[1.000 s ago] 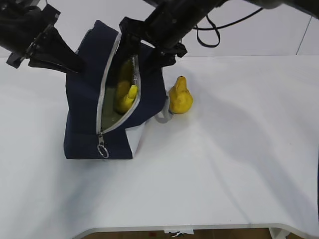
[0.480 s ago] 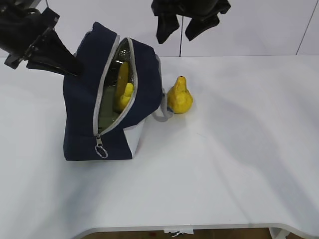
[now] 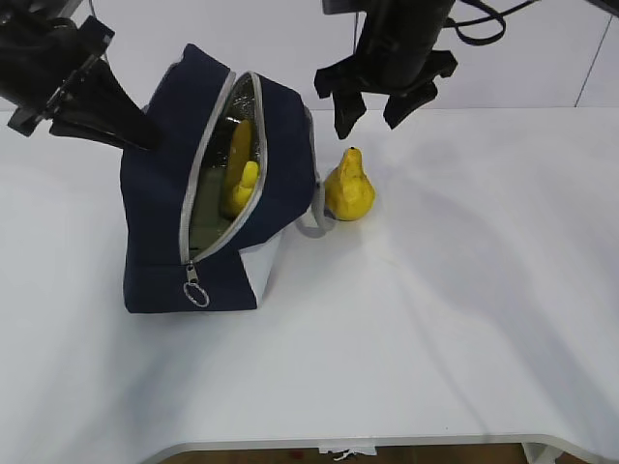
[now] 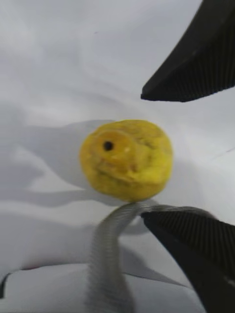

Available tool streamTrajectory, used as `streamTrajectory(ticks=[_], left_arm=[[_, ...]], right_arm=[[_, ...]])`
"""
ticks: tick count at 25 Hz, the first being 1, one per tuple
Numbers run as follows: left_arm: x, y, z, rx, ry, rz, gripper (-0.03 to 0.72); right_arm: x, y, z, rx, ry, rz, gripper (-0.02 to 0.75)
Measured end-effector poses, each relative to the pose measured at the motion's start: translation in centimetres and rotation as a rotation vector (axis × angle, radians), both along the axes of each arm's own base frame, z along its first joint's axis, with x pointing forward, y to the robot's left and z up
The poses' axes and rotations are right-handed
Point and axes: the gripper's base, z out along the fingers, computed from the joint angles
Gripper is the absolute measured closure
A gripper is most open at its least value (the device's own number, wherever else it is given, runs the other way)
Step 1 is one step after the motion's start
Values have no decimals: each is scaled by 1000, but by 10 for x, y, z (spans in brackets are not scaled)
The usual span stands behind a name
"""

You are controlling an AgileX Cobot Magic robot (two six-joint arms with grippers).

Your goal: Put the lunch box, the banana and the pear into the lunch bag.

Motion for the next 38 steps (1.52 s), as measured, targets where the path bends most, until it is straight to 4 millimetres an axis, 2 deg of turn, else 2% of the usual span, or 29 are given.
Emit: streamTrajectory(ticks=[5, 10, 15, 22, 27, 30, 35, 38], left_arm=[[0, 0, 0, 0, 3, -3, 675], [-1, 0, 0, 0, 4, -5, 675], [-1, 0, 0, 2, 4, -5, 675], [-1, 0, 0, 2, 4, -5, 675], [-1, 0, 0, 2, 4, -5, 675], [-1, 0, 0, 2, 4, -5, 675], [-1, 0, 0, 2, 4, -5, 675], [-1, 0, 0, 2, 4, -5, 675]], right_arm=[[11, 1, -26, 1, 21, -27, 200], [20, 3, -26, 45, -61, -51, 208], [22, 4, -30, 50, -67, -56, 209], [28, 6, -60, 28, -13, -59, 209], [29, 7, -66, 24, -2, -61, 212], [29, 7, -66, 24, -2, -61, 265], [30, 6, -66, 25, -1, -64, 433], [30, 6, -66, 25, -1, -64, 483]])
